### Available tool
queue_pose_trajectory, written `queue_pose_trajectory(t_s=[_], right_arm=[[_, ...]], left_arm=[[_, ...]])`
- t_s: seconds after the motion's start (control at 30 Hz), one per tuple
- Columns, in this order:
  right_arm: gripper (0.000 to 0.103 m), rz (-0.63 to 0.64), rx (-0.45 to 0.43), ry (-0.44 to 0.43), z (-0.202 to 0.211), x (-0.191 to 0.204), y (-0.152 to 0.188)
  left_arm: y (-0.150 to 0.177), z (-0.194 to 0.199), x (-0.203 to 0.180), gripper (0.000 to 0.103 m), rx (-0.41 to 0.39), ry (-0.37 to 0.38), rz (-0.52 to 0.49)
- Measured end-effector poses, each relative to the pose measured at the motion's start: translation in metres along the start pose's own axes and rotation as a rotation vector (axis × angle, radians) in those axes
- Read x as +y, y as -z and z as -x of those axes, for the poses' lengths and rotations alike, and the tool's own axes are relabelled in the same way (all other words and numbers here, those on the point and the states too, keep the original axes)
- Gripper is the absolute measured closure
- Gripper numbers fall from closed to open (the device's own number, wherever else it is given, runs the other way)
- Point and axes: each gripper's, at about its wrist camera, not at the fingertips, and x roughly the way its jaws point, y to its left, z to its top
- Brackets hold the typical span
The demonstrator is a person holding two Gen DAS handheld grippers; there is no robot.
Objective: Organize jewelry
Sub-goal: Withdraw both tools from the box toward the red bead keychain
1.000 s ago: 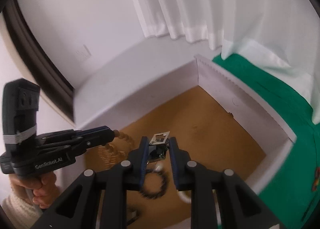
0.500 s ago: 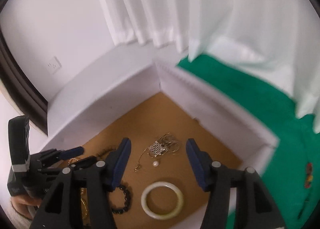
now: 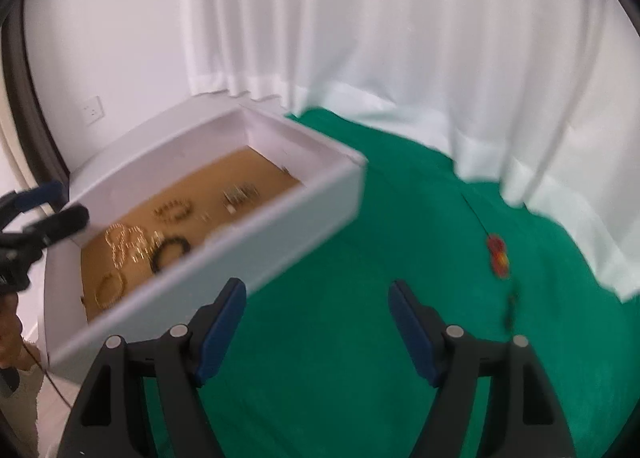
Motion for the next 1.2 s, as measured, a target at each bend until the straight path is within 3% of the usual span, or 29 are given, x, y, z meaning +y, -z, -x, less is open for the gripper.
queue_pose_trajectory(t_s=[0.17,0.37,0.53,0.87,1.03,1.2], right_arm=[[0.028,-0.081,0.022,0.039,0.015,-0.037,0.038],[0.028,-0.173,0.011,0.071,0.027,-0.072,0.068],[0.028,-0.253,0.001,0.123,0.032,-0.097,0.102],[0.028,-0.428,0.051,0.225,0.025,-0.145,0.183],[0.028,-0.492,0.059,0.245,0.026,-0.164,0.209],[0.028,-0.525,0.065,0.226,0.023,-0.175,0.225]], left_arm=[[0.003,0.007,-0.037,0.006,-0.016,-0.011,-0.073],[0.008,0.002,-0.064,0.006,0.004,0.014,-0.089],[0.03,-0.03,-0.089,0.006,0.111,0.104,-0.078],[0.08,-0.088,-0.148,0.006,0.3,0.204,-0.149],[0.075,-0.108,-0.183,0.006,0.336,0.268,-0.197],[0.051,-0.136,-0.224,0.006,0.365,0.35,-0.249]])
